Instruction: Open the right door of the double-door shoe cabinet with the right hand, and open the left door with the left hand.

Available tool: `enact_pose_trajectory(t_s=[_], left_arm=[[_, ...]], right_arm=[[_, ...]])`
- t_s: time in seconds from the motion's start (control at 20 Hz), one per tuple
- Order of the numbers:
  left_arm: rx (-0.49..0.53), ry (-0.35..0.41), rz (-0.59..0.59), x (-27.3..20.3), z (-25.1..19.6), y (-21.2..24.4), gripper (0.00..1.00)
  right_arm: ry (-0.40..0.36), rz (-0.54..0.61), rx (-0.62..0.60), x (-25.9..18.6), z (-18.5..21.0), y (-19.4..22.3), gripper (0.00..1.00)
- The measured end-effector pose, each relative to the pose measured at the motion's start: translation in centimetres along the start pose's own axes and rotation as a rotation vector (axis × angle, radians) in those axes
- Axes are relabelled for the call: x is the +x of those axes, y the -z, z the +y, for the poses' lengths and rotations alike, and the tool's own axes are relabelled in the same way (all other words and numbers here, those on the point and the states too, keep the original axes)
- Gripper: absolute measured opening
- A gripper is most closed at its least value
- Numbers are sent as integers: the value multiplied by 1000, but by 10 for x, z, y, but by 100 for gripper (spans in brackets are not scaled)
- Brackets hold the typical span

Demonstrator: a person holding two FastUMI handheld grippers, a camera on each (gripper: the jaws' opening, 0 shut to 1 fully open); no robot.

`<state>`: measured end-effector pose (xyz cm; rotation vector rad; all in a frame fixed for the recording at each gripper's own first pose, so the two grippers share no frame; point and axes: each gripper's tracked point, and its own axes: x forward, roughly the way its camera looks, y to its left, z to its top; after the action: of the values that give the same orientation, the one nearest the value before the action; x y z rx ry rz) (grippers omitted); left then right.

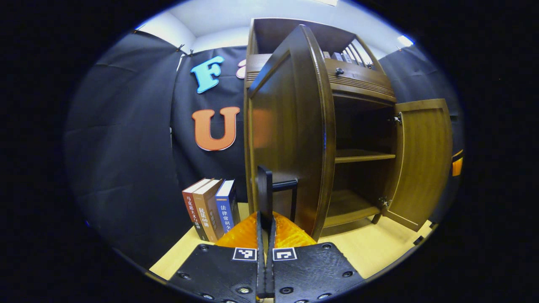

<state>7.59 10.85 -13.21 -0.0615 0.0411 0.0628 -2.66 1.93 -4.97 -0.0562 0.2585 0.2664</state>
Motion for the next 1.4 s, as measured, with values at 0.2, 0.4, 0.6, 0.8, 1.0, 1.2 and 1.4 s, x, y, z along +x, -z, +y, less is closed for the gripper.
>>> enact_pose_trajectory(t_s=[0.2, 0.4, 0.6, 0.8, 1.0, 1.2, 1.4], left_arm=[[-8, -1, 4, -3, 16, 0, 0], [5, 33, -11, -5, 27, 0, 0], [30, 0, 1, -2, 53, 3, 0], [-1, 35, 3, -2, 61, 3, 0], [-22, 75, 25, 2, 72, 6, 0], [-19, 130, 33, 5, 85, 7, 0], [-43, 204, 52, 9, 98, 8, 0]], right_arm=[[-8, 7, 5, 3, 2, 2, 100], [-12, 9, 6, 3, 4, 4, 100], [-15, 10, 9, 1, 6, 6, 100], [-20, 8, 8, -4, 7, 5, 100], [-23, 19, 5, -5, 10, 10, 100], [-36, 29, -1, -9, 15, 12, 100], [-53, 44, -16, -10, 23, 18, 100]])
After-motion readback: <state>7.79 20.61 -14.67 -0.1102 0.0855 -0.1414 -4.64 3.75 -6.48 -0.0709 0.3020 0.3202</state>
